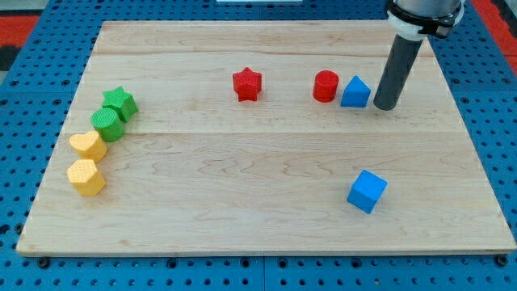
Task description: Place the blue cube left to the red star
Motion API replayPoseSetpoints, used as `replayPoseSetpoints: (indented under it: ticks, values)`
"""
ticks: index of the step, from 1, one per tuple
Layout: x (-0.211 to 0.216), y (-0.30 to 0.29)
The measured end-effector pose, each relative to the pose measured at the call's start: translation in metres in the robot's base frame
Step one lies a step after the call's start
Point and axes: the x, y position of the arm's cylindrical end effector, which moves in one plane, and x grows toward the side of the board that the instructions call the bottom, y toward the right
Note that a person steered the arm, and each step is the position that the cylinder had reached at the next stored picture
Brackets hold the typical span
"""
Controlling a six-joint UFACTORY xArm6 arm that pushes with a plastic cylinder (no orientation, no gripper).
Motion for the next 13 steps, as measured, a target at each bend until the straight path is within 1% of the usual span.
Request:
replayPoseSetpoints:
  ticks: [1, 2, 3, 4, 5, 6, 7, 8, 9, 10, 11, 12, 13]
  values:
    - [0.042, -0.028]
    - [0.008, -0.051]
    - [-0.016, -0.044]
    - [-0.018, -0.016]
    - [0.000, 0.023]
    - [0.073, 0.039]
    - [0.134, 0.012]
    - [0.128, -0.048]
    - [0.117, -0.085]
    - [0.140, 0.011]
    - [0.183, 0.004]
    - [0.158, -0.086]
    - [0.074, -0.145]
